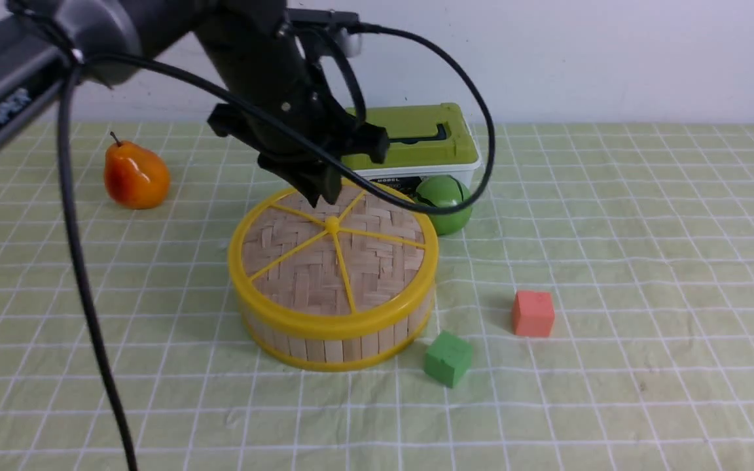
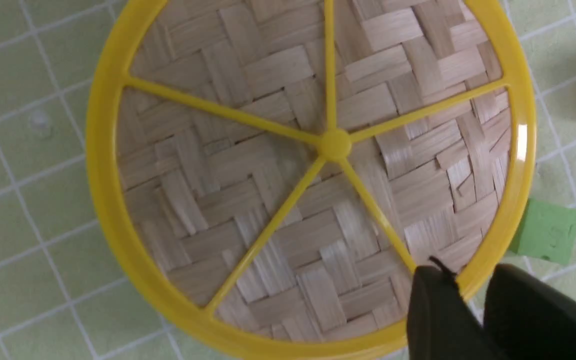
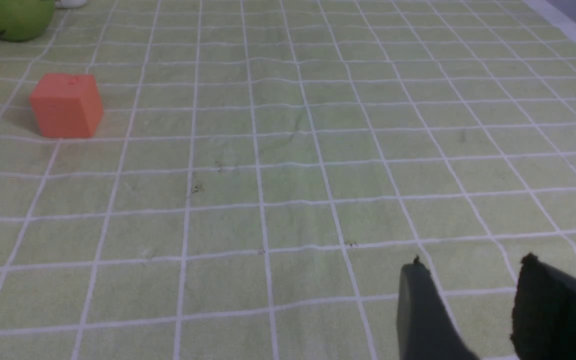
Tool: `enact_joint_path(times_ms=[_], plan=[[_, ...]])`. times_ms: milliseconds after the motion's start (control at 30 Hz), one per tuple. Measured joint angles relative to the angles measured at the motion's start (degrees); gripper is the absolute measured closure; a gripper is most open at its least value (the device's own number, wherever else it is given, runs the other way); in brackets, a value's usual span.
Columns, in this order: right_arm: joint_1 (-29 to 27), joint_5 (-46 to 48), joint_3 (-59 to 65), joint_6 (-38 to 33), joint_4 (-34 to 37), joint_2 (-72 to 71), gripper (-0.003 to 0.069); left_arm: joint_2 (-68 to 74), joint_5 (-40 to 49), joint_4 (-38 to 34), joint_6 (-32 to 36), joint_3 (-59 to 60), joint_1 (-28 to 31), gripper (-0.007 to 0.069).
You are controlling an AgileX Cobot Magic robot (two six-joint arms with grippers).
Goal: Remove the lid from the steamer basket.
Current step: Use the left arm to lift the lid of the steamer
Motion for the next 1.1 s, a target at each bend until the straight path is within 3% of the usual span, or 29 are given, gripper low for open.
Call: enact_joint_path(times_ms=[33, 133, 300, 733, 1100], plan=[[0.0, 0.0, 0.0, 0.0, 0.0, 0.0, 0.0415, 1.66, 0.0, 1.13, 0.0, -1.38, -0.77, 0.0391], [0.0, 0.0, 0.0, 0.0, 0.0, 0.0, 0.0415, 4.29, -0.06, 2.86, 0.25, -2.56, -1.03, 0.0306], [0.0, 0.0, 0.0, 0.0, 0.0, 0.0, 0.0415, 7.78, -0.06, 5.75, 0.3, -2.63, -0.97, 0.0279], [0.0, 0.0, 0.0, 0.0, 0.0, 0.0, 0.0417, 9.9, -6.81, 6.9, -0.34, -2.63, -0.97, 0.0312], [0.0, 0.0, 0.0, 0.0, 0.0, 0.0, 0.0417, 11.85, -5.77, 8.02, -0.78, -3.0, -0.86, 0.0492]])
